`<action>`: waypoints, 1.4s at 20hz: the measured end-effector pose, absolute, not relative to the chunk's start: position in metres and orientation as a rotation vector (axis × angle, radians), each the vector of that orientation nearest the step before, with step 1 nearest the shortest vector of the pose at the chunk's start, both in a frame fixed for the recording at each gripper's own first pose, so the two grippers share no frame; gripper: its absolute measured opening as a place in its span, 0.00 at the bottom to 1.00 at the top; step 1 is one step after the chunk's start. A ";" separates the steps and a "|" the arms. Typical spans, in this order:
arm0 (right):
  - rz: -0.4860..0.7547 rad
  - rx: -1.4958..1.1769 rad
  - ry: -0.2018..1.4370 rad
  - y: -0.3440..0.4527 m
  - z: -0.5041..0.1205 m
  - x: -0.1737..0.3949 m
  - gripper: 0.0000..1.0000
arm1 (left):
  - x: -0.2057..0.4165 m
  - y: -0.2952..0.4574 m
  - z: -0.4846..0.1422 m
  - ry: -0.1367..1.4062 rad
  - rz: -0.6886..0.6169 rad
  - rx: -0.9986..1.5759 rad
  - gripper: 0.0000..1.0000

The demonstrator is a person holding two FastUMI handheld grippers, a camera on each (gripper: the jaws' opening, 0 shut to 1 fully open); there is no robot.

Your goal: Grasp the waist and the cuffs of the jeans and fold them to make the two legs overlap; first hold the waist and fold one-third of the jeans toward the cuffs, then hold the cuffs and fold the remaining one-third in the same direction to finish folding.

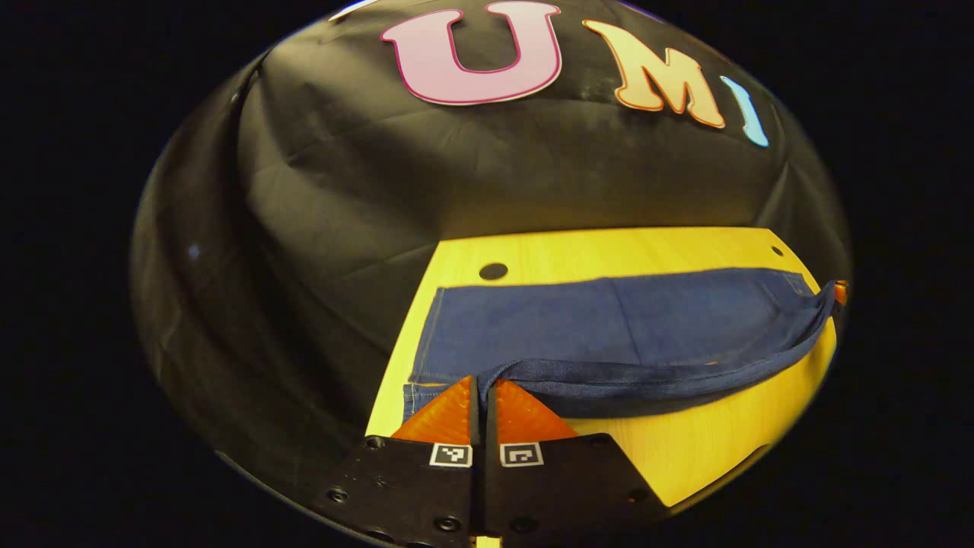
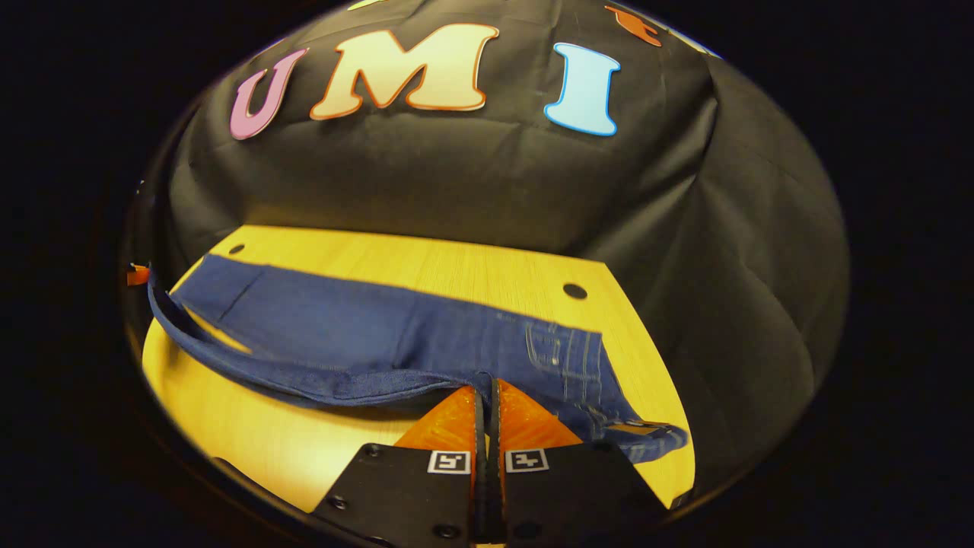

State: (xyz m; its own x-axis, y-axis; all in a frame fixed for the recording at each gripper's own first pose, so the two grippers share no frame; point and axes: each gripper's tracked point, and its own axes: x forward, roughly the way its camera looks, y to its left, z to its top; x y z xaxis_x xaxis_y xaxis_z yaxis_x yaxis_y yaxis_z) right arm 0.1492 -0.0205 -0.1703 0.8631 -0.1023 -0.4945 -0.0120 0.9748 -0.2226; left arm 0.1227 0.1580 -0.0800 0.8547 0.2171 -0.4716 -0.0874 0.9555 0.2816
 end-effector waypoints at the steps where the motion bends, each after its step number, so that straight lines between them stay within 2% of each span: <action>1: -0.063 -0.195 0.509 -0.019 -0.169 0.168 0.01 | 0.142 0.158 -0.078 0.507 0.177 0.266 0.00; 5: -0.108 -0.048 0.479 -0.012 -0.187 0.242 0.02 | 0.217 0.163 -0.099 0.505 0.223 0.315 0.00; 9: -0.117 -0.032 0.535 -0.013 -0.241 0.292 0.02 | 0.268 0.165 -0.143 0.539 0.255 0.373 0.00; 12: -0.121 0.022 0.588 -0.022 -0.274 0.310 0.01 | 0.293 0.156 -0.159 0.552 0.245 0.443 0.00; 16: -0.116 0.049 0.611 -0.033 -0.299 0.315 0.06 | 0.293 0.136 -0.154 0.571 0.271 0.522 0.00; 18: -0.097 0.062 0.617 -0.029 -0.295 0.313 0.07 | 0.295 0.123 -0.158 0.566 0.255 0.473 0.09; 19: -0.092 0.076 0.627 -0.028 -0.293 0.310 0.21 | 0.293 0.111 -0.155 0.569 0.249 0.445 0.31; 22: -0.067 0.130 0.625 -0.025 -0.280 0.305 0.80 | 0.285 0.089 -0.142 0.559 0.248 0.393 0.98; 23: -0.074 0.127 0.621 -0.028 -0.270 0.299 1.00 | 0.278 0.080 -0.140 0.557 0.235 0.368 1.00; 24: -0.078 0.123 0.614 -0.032 -0.263 0.295 0.97 | 0.271 0.077 -0.140 0.543 0.223 0.355 0.94; 28: -0.148 0.115 0.591 -0.078 -0.224 0.262 0.98 | 0.239 0.034 -0.121 0.519 0.153 0.336 0.95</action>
State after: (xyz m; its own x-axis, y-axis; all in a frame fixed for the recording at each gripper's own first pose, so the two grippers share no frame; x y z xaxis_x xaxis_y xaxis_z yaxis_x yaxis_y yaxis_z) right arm 0.2622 -0.0778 -0.2243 0.8203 -0.1059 -0.5620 0.1716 0.9830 0.0653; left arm 0.2391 0.0339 -0.1214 0.8585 0.2269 -0.4599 -0.0584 0.9342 0.3519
